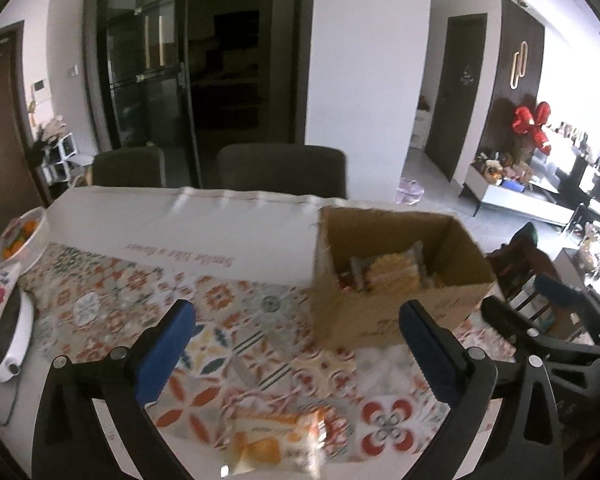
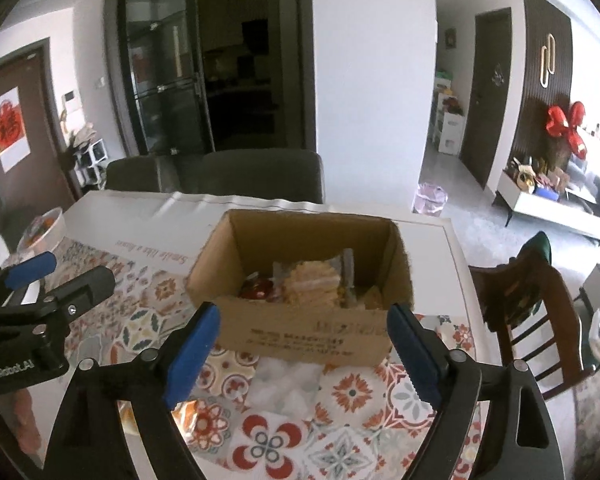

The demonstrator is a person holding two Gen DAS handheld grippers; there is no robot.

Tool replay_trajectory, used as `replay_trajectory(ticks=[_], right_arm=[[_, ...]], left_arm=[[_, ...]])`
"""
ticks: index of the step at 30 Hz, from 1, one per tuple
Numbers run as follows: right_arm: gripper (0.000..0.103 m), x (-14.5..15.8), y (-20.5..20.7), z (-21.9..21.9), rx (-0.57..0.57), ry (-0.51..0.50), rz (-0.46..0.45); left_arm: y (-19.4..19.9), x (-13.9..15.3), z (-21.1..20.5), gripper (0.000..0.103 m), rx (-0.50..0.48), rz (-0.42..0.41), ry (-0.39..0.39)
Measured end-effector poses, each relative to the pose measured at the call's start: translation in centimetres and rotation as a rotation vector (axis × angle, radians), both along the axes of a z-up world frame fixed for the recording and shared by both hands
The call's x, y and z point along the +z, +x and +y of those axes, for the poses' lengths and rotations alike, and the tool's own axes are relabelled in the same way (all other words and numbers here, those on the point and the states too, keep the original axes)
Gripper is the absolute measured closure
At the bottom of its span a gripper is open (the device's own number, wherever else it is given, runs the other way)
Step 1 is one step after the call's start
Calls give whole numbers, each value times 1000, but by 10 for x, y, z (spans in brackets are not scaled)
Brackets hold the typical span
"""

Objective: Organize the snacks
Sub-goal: 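Move both tools back toward the yellow-orange cake bag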

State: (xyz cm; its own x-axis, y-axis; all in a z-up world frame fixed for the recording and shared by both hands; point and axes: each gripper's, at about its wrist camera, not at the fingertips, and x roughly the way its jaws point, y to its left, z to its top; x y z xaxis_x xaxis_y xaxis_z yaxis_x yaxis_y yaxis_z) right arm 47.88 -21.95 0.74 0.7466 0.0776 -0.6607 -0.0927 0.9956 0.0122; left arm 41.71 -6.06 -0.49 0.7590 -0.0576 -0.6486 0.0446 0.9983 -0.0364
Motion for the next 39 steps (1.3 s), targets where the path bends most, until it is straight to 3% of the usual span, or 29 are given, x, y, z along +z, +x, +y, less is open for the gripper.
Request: replay_trajectory(ticks=[6,15,23,33,37,39], right_arm=[[17,-5,-18,28,44,8,-2],[17,-33,-38,76,104,13,52],[17,-61,-59,108,140,-36,111],[18,-120,-83,121,159,-66,261],[19,-143,-86,122,153,-71,305],[25,-153,-84,123,156,-74,324]], left_arm=[[-26,-8,31,0,27,16,42],[-57,-40,76,0,25,105,88],[-77,-75,96,0,-46,172,98],[-89,-123,95,0,-190,203,126],[-85,-145,90,6,-249,231,133],[-81,-156,87,7,-272,250,141]])
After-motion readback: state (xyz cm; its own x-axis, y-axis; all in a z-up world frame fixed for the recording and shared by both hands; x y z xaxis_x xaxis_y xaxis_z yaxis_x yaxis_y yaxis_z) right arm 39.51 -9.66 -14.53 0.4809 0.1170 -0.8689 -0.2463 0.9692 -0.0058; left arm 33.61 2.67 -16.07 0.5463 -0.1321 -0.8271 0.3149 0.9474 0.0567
